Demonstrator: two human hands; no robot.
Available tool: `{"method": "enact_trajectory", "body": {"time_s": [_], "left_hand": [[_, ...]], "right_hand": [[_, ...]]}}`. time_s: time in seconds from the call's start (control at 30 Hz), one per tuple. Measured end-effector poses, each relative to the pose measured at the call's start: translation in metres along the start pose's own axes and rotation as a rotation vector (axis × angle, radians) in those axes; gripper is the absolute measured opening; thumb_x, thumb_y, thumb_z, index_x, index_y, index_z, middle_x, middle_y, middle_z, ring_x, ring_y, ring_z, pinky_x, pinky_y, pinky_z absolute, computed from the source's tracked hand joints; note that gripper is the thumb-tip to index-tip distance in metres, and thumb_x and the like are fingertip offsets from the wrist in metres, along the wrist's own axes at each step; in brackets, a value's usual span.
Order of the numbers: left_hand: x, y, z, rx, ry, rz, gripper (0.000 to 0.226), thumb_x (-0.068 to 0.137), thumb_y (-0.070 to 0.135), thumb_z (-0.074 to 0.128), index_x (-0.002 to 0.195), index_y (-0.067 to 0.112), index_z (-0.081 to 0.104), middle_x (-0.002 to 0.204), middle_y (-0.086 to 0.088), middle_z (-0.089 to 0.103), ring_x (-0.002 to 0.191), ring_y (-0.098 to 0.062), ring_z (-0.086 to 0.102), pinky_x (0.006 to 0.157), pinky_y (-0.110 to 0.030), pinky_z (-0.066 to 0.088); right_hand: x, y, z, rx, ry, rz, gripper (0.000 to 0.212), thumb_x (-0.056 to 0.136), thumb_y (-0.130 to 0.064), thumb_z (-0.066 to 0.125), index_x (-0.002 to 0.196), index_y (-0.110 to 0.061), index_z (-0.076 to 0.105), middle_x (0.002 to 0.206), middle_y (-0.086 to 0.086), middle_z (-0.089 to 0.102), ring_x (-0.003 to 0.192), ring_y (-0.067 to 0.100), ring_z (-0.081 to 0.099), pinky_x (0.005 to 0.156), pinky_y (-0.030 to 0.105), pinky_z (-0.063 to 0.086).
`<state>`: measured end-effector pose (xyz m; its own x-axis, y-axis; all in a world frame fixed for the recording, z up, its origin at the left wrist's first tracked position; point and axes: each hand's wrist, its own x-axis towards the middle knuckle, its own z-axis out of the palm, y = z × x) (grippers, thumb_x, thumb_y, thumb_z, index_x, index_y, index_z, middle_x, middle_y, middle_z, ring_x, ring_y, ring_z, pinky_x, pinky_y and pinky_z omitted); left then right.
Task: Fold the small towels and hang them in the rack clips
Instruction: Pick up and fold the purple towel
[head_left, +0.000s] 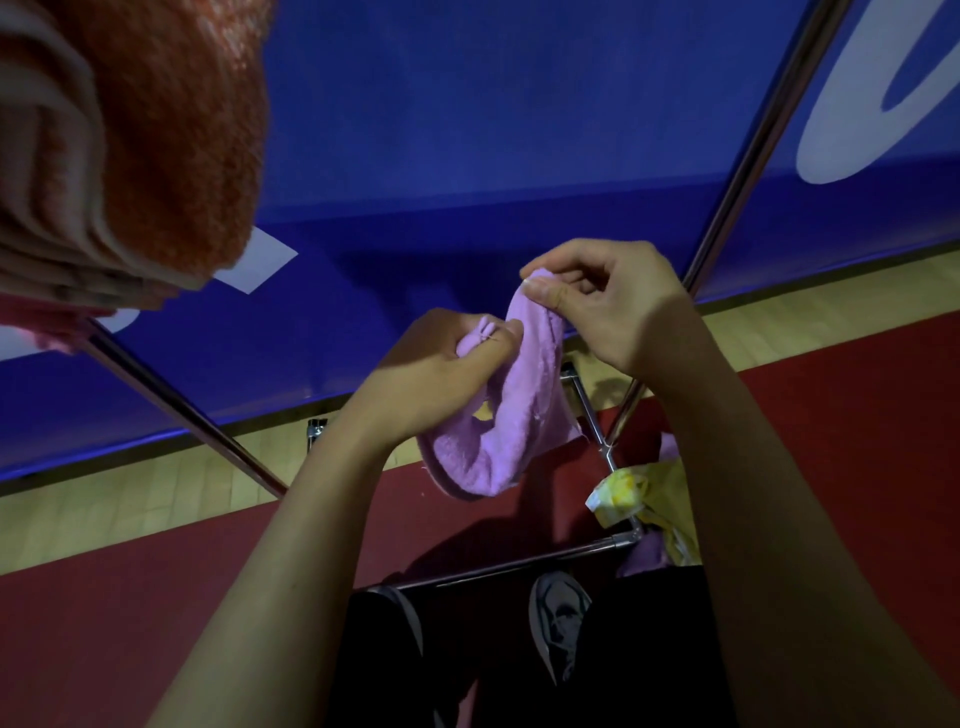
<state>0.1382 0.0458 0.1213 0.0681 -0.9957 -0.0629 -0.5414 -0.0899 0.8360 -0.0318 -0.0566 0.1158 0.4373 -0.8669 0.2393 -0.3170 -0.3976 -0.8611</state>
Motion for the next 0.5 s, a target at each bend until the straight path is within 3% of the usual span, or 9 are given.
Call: {"method": "enact_trajectory", "body": {"time_s": [0.07, 0.13, 0.2, 0.27, 0.4, 0.5], "left_hand": [[0.0002, -0.0005, 0.0008, 0.003, -0.007, 0.002, 0.048, 0.106, 0.031, 0.055, 0.061, 0.017, 0.048, 0.053, 0.011, 0.052, 0.052, -0.003, 0.048, 0.055, -0.017, 0.038], [0.0002, -0.0017, -0.0001, 0.006, -0.021, 0.017, 0.047, 0.105, 0.036, 0.056, 0.066, 0.009, 0.052, 0.058, 0.004, 0.057, 0.057, -0.011, 0.052, 0.061, -0.028, 0.042], [-0.0007, -0.0032, -0.0012, 0.015, -0.038, 0.034, 0.051, 0.102, 0.045, 0.055, 0.077, 0.001, 0.059, 0.071, -0.012, 0.066, 0.069, -0.029, 0.059, 0.071, -0.042, 0.048], [-0.0022, -0.0026, -0.0009, 0.039, -0.048, 0.046, 0.053, 0.102, 0.048, 0.053, 0.082, -0.001, 0.062, 0.079, -0.018, 0.069, 0.077, -0.033, 0.064, 0.077, -0.048, 0.051], [0.0, -0.0022, 0.0003, 0.096, -0.026, 0.039, 0.056, 0.106, 0.05, 0.05, 0.077, 0.003, 0.057, 0.066, -0.007, 0.06, 0.062, -0.011, 0.051, 0.066, -0.033, 0.042], [0.0029, -0.0073, -0.0033, 0.054, 0.076, 0.032, 0.053, 0.103, 0.057, 0.048, 0.091, 0.007, 0.06, 0.077, -0.004, 0.062, 0.067, -0.007, 0.052, 0.067, -0.024, 0.043]], "right_hand": [[-0.0004, 0.0001, -0.0006, 0.0, 0.01, 0.005, 0.01, 0.088, -0.029, 0.078, 0.096, -0.024, 0.08, 0.064, -0.021, 0.064, 0.059, -0.003, 0.054, 0.066, 0.015, 0.046], [-0.0013, -0.0002, -0.0016, 0.001, 0.018, 0.009, 0.01, 0.089, -0.031, 0.077, 0.095, -0.023, 0.08, 0.06, -0.02, 0.061, 0.057, -0.002, 0.051, 0.063, 0.015, 0.043], [-0.0019, -0.0011, -0.0019, -0.006, 0.024, 0.01, 0.011, 0.09, -0.031, 0.076, 0.096, -0.022, 0.08, 0.061, -0.019, 0.062, 0.058, -0.003, 0.053, 0.063, 0.014, 0.042], [-0.0016, -0.0029, -0.0021, -0.016, 0.033, 0.003, 0.011, 0.091, -0.03, 0.075, 0.097, -0.021, 0.079, 0.066, -0.016, 0.066, 0.062, -0.004, 0.057, 0.064, 0.014, 0.043], [-0.0011, -0.0052, -0.0028, -0.02, 0.047, -0.004, 0.01, 0.093, -0.027, 0.073, 0.096, -0.019, 0.076, 0.081, -0.005, 0.073, 0.075, 0.004, 0.064, 0.071, 0.019, 0.05], [-0.0015, -0.0046, -0.0078, 0.027, 0.066, -0.003, 0.008, 0.096, -0.026, 0.069, 0.096, -0.019, 0.073, 0.087, -0.004, 0.072, 0.08, 0.009, 0.066, 0.074, 0.018, 0.052]]}}
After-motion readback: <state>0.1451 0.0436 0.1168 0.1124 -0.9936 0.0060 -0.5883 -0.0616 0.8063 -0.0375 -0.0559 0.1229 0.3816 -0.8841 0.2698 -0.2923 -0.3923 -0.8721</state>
